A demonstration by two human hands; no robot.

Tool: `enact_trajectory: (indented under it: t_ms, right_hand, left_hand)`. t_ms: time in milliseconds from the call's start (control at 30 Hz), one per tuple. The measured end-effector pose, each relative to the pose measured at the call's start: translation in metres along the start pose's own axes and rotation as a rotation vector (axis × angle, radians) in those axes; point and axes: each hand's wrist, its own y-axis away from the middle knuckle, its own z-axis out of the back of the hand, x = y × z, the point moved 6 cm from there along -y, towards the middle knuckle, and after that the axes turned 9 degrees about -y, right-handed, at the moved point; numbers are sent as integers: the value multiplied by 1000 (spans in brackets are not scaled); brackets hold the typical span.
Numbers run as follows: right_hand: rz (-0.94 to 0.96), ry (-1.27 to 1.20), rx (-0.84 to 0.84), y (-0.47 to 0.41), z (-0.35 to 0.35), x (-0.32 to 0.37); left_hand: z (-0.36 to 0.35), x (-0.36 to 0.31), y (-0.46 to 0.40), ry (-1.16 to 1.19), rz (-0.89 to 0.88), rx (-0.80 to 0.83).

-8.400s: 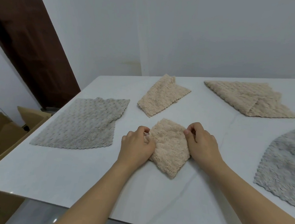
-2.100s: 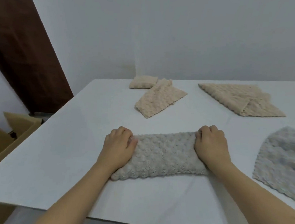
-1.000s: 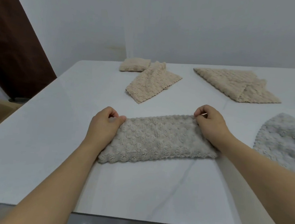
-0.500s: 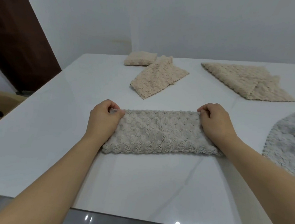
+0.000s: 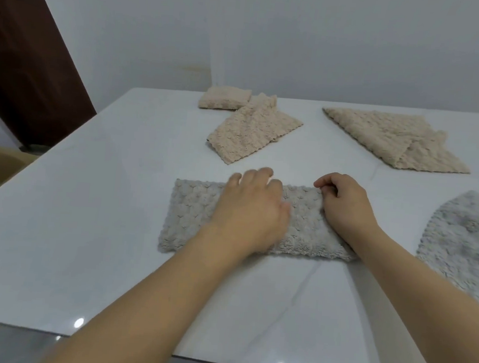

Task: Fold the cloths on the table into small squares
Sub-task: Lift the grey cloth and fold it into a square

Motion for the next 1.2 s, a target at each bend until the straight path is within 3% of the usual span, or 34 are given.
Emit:
enact_trajectory:
  t_ms: [100,267,367,467,667,800,900,1000,1200]
  right_hand:
    - [3,25,-17,0,1,1]
    - [50,151,-19,-2,-4,3]
    - [55,145,-23,-3,-4,2]
    - [58,147,-23,-5,-4,0]
    - [-18,125,1,-1,-1,6]
    - [63,388,-106,27,-10,54]
    - [238,498,85,63,-55,94]
    - [140,520,371,78,-78,70]
    - [40,549,364,57,-16,13]
  left_hand:
    - [-35,2,4,57,-3,224]
    - [-44,40,18,76,-2,274]
    - [-46,89,28,80,117,305]
    - [-50,121,36,116,238,268]
    - [-48,119,35,121,269,181]
    - [-45,120,34,149,278,171]
    - [-44,120,35,164,289,173]
    - [-43,122,36,204,300,168]
    - [-38,126,36,315,380,66]
